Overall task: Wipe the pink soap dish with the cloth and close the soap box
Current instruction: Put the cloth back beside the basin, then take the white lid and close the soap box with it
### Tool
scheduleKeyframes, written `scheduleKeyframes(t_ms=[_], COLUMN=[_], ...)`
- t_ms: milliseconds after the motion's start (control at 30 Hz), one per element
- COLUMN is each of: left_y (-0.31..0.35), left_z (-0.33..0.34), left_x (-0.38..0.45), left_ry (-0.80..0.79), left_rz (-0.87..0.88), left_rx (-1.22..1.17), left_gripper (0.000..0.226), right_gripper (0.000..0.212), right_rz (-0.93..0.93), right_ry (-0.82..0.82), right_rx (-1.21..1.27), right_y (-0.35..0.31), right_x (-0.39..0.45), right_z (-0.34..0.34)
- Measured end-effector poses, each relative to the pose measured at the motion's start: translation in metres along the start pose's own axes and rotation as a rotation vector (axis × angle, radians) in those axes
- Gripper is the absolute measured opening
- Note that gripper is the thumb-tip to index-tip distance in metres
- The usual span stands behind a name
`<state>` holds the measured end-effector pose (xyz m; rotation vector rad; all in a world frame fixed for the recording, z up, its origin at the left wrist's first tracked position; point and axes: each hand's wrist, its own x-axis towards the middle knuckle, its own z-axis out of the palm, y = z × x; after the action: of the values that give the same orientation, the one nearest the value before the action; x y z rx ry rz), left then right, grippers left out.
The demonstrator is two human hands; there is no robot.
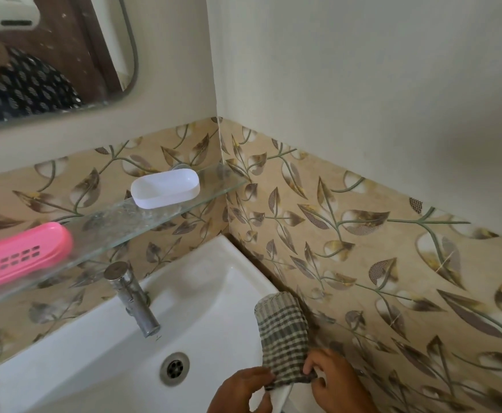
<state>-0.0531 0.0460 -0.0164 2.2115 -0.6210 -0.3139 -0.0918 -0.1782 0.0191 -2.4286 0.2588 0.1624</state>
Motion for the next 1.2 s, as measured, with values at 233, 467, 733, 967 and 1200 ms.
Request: scheduleKeyframes(t_ms=[233,467,733,967,1200], left_y=[0.046,0.103,0.140,0.129,0.129], left_z=[-0.069,-0.219,-0.349,-0.367,-0.356], left_x=[0.015,0.057,0.067,0.073,0.098], left_ry=[0.178,0.519,0.737,0.757,0.655], left_rz=[0.103,0.243,0.140,-0.107,-0.219], left_rx=[0.105,0.166,0.368,0.306,0.171], left_gripper=[0.029,0.041,0.034,0.039,0.044], right_gripper=[0.031,0.012,0.013,0.017,0.020], right_rz=[-0.228,-0.659,-0.721,-0.558,-0.500], right_ry=[0.022,0.084,0.115,0.142,0.090], right_rx=[0.088,0.081,0.018,-0.130,-0.133], right_y=[-0.069,-0.259,-0.386,-0.383,-0.373], right_x=[0.030,0.097,0.135,0.173,0.182], right_z=[-0.037,-0.118,-0.174,-0.151,-0.125])
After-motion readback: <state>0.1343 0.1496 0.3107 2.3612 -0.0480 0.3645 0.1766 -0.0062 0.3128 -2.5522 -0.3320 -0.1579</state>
